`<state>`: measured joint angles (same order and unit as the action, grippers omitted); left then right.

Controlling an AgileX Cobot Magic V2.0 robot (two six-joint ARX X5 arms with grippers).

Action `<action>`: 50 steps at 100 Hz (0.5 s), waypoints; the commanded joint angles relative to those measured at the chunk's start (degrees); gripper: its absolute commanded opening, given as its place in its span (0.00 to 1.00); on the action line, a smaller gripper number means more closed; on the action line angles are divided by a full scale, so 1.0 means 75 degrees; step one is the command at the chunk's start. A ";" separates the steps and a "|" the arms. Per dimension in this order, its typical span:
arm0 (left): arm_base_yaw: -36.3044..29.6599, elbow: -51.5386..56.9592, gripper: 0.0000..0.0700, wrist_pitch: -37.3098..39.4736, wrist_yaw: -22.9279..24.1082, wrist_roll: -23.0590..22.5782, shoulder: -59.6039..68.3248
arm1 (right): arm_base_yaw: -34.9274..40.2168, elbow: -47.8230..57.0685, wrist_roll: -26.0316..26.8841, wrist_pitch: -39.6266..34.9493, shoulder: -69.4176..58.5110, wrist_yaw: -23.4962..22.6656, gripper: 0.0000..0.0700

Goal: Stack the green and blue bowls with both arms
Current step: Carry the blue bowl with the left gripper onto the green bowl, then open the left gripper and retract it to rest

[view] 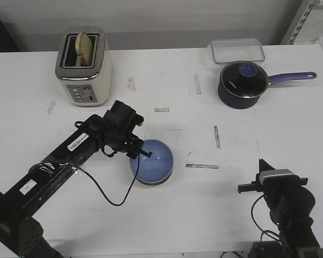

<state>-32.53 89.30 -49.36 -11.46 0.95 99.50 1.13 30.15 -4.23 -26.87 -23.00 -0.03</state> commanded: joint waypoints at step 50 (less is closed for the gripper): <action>-0.0079 0.0326 0.94 0.0169 -0.0020 0.0023 0.0061 | 0.0015 0.0020 0.0044 0.0087 -0.0026 0.0000 0.00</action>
<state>-32.67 89.36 -48.03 -11.55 1.02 99.48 1.13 30.15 -4.23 -26.87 -23.00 -0.01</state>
